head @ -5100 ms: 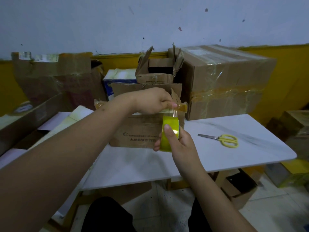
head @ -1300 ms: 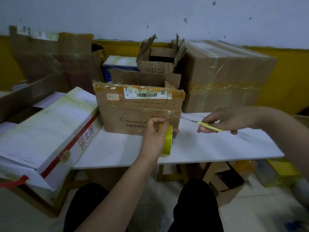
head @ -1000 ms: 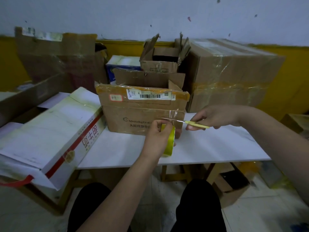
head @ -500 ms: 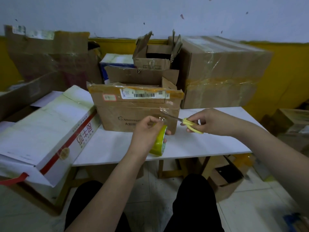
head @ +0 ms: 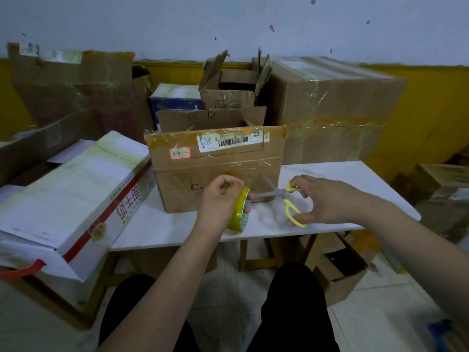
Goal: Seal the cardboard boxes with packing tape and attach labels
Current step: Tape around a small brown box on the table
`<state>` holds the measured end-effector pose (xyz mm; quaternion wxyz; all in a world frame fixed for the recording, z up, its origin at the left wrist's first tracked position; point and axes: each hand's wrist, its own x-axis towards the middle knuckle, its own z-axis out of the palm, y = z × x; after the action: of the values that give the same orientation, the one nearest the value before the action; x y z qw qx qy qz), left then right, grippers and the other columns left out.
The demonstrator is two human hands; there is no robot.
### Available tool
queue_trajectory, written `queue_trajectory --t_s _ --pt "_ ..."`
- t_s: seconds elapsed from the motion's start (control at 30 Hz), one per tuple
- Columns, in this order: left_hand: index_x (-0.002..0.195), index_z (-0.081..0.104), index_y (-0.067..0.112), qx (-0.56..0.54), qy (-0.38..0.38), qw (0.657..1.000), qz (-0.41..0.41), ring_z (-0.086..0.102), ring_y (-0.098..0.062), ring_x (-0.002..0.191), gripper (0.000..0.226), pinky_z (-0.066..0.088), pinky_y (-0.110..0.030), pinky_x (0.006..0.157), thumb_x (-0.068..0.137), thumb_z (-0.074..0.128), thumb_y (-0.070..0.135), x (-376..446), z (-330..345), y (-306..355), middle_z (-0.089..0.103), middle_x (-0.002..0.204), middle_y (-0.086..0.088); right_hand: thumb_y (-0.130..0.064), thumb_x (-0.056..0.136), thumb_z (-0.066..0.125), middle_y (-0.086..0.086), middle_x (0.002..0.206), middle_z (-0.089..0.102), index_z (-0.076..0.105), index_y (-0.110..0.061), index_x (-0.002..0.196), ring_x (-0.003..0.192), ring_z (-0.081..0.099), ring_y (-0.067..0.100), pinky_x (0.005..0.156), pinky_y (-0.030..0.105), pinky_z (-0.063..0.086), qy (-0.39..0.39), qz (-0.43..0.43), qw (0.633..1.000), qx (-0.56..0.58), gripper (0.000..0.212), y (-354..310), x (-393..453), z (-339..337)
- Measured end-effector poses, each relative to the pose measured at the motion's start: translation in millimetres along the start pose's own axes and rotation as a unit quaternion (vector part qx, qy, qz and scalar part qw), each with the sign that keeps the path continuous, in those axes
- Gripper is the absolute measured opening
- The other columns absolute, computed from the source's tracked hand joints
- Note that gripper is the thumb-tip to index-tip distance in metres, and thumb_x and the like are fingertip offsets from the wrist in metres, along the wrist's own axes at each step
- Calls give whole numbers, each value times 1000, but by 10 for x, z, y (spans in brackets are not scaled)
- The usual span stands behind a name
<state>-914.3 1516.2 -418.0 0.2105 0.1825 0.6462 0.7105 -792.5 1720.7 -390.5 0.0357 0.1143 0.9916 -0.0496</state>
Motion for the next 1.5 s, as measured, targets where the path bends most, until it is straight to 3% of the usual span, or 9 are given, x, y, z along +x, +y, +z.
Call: queue_trajectory --t_s 0.2,0.33,0.53,0.7,0.8,0.9,1.1,1.37,1.5 --pt "97 60 10 8 14 1000 13 58 -10 44 6 50 -19 46 101 56 12 25 3 3 75 70 -1 -36 98 57 2 142 39 37 -18 146 104 54 21 76 32 44 -13 33 997 -75 55 301 29 156" --pt "98 60 11 -6 37 999 13 60 -8 45 6 51 -19 46 101 56 15 57 82 -14 75 70 -1 -30 100 50 6 128 58 37 -17 141 104 60 26 70 32 42 28 84 975 -202 45 330 101 294" --pt "95 59 8 -1 73 996 45 63 -14 50 8 52 -25 50 100 57 13 93 190 -113 75 81 -13 -2 95 44 13 131 38 50 -9 132 113 47 26 66 30 39 3 72 945 -320 37 325 225 440" --pt "94 60 9 -3 87 995 54 65 -13 55 9 54 -27 55 100 58 15 91 228 -148 75 84 -10 -16 99 50 10 130 48 45 -12 136 112 51 26 74 28 45 77 82 966 -232 38 263 342 320" --pt "96 61 9 -4 85 995 60 65 -17 57 9 55 -26 55 101 57 16 81 208 -152 75 81 -11 -53 100 42 0 106 60 54 -13 120 92 57 18 73 31 47 259 67 961 65 46 -42 361 68" --pt "97 61 8 -11 89 994 61 67 -19 59 8 55 -27 55 101 57 14 67 217 -160 74 81 -13 -70 88 48 -8 93 62 57 -18 103 83 58 8 68 29 48 314 55 903 287 55 -387 559 -125" --pt "100 60 6 -27 85 995 51 68 -17 59 8 52 -23 51 101 57 14 45 218 -163 74 82 -14 -56 82 71 -6 97 65 63 -26 101 87 60 10 69 24 45 342 46 878 330 36 -431 874 18" --pt "95 58 10 -20 78 996 49 66 -20 54 13 54 -29 52 101 57 22 42 225 -168 75 80 -11 -33 82 79 -6 115 48 52 -17 127 103 45 2 82 8 37 341 -8 889 305 55 -408 807 124" --pt "99 59 10 -17 68 997 43 65 -19 53 11 54 -30 55 102 56 21 -35 198 -121 75 82 -11 -36 77 83 1 125 42 45 -13 132 111 45 9 96 23 42 357 35 892 276 71 -461 698 175"
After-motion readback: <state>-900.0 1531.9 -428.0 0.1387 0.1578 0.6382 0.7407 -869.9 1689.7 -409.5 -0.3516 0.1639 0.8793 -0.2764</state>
